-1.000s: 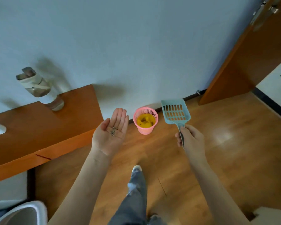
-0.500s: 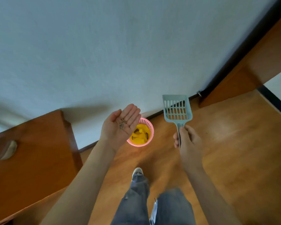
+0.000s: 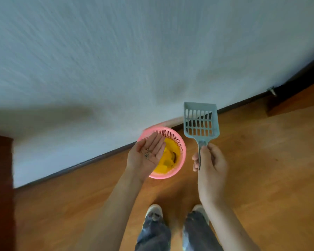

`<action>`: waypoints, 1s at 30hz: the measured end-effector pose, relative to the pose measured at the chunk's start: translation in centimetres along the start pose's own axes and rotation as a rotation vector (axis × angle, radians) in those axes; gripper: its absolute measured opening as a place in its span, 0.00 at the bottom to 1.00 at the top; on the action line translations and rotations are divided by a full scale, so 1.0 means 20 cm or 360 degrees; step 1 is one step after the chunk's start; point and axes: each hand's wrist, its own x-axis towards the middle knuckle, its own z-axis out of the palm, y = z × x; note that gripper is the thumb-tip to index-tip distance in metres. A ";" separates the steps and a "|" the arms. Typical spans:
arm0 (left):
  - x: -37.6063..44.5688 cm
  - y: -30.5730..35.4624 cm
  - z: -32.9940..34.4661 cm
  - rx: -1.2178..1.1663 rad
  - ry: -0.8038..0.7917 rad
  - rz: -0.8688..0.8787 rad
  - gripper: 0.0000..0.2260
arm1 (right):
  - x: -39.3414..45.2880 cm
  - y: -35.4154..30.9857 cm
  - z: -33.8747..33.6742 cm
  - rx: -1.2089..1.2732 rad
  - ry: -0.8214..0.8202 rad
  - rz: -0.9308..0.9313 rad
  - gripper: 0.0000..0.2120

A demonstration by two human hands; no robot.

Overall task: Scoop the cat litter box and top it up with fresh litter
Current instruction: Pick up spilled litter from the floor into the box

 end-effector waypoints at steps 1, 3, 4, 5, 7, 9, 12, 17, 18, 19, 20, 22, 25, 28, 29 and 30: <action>0.15 -0.02 -0.08 -0.0018 0.0043 0.0006 0.22 | 0.06 0.12 0.00 -0.0013 -0.0028 0.0009 0.09; 0.42 -0.06 -0.23 -0.0060 0.0131 0.0020 0.22 | 0.17 0.34 -0.02 -0.0060 -0.0089 0.0008 0.10; 0.55 -0.08 -0.30 -0.0074 0.0163 0.0026 0.22 | 0.21 0.44 -0.02 -0.0077 -0.0118 0.0007 0.11; 0.66 -0.09 -0.36 -0.0067 0.0180 0.0029 0.21 | 0.26 0.54 -0.03 -0.0091 -0.0139 0.0001 0.11; 0.85 -0.11 -0.47 -0.0044 0.0219 0.0035 0.19 | 0.33 0.70 -0.03 -0.0114 -0.0182 -0.0011 0.11; 1.00 -0.12 -0.57 0.0026 0.0274 0.0058 0.18 | 0.39 0.82 -0.03 -0.0141 -0.0233 -0.0034 0.11; 1.14 -0.13 -0.65 0.0204 0.0380 0.0049 0.19 | 0.43 0.92 -0.04 -0.0182 -0.0275 -0.0063 0.11; 1.22 -0.15 -0.67 0.0395 0.0541 0.0002 0.23 | 0.46 0.96 -0.03 -0.0181 -0.0294 -0.0002 0.12; 1.22 -0.15 -0.66 0.0416 0.0576 -0.0001 0.24 | 0.46 0.96 -0.03 -0.0185 -0.0302 0.0007 0.12; 1.21 -0.15 -0.65 0.0451 0.0599 -0.0007 0.24 | 0.46 0.95 -0.03 -0.0192 -0.0312 0.0011 0.12; 1.20 -0.14 -0.64 0.0490 0.0620 -0.0008 0.24 | 0.46 0.94 -0.03 -0.0200 -0.0328 0.0013 0.12; 1.18 -0.14 -0.62 0.0502 0.0632 0.0020 0.23 | 0.46 0.93 -0.03 -0.0217 -0.0350 0.0036 0.12; 1.15 -0.14 -0.60 0.0433 0.0612 0.0096 0.21 | 0.45 0.91 -0.04 -0.0247 -0.0348 0.0096 0.10; 1.10 -0.14 -0.57 0.0595 0.0609 0.0142 0.19 | 0.43 0.88 -0.05 -0.0276 -0.0329 0.0141 0.10; 1.07 -0.14 -0.55 0.0622 0.0574 0.0111 0.19 | 0.43 0.86 -0.06 -0.0288 -0.0321 0.0147 0.10; 1.05 -0.13 -0.54 0.0659 0.0558 0.0091 0.19 | 0.42 0.84 -0.06 -0.0300 -0.0313 0.0157 0.10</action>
